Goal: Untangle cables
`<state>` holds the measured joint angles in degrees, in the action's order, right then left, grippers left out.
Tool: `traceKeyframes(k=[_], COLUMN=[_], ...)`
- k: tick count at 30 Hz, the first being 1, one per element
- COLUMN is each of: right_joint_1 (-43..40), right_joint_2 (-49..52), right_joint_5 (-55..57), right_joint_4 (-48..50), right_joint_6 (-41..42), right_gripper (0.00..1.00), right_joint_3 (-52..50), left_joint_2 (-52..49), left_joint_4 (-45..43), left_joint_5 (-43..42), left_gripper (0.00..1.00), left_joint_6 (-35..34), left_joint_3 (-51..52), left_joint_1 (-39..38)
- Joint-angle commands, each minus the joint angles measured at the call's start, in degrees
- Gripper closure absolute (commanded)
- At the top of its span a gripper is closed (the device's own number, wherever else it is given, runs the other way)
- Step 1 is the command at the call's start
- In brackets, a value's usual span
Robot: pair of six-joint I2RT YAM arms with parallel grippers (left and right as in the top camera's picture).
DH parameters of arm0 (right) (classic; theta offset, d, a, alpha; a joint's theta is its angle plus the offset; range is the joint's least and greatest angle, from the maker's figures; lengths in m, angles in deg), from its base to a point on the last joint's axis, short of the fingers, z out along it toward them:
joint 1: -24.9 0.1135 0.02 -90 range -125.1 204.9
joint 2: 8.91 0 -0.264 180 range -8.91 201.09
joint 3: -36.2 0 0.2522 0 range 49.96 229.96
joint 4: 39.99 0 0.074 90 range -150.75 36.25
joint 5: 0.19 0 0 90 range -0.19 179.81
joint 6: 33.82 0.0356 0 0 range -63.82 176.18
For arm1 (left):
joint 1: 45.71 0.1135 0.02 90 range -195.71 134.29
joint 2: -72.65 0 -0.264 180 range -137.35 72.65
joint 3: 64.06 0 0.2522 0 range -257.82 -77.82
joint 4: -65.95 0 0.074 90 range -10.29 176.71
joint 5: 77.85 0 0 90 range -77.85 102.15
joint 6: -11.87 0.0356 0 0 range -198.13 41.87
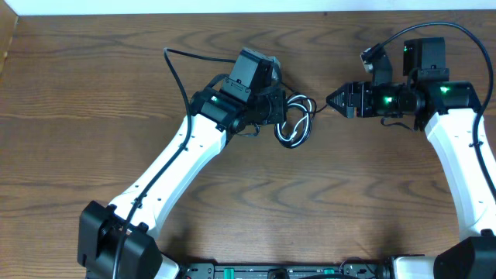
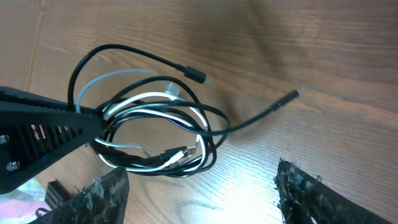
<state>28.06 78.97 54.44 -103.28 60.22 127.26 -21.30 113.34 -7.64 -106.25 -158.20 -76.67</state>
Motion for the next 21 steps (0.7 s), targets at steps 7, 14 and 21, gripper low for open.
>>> traceKeyframes(k=[7,14,21], right_joint_1=[3.3,7.1,10.4], right_joint_2=[0.2,0.2,0.2], right_joint_5=[-1.5,2.0,8.7], right_joint_4=[3.4,13.0,20.6], right_joint_6=[5.0,13.2,20.0], right_gripper=[0.34,0.37,0.46], right_joint_3=[-6.4,-15.4,-20.0], left_joint_2=[0.7,0.7,0.7], left_joint_4=[-0.9,-1.7,-1.7], left_joint_5=[-7.8,-9.8,-9.8], left_gripper=[0.93,0.93,0.93], left_joint_6=[-4.2,-7.6,-11.3], left_joint_3=[-0.7,-0.7,-0.7], left_joint_1=[4.4,5.2,5.2])
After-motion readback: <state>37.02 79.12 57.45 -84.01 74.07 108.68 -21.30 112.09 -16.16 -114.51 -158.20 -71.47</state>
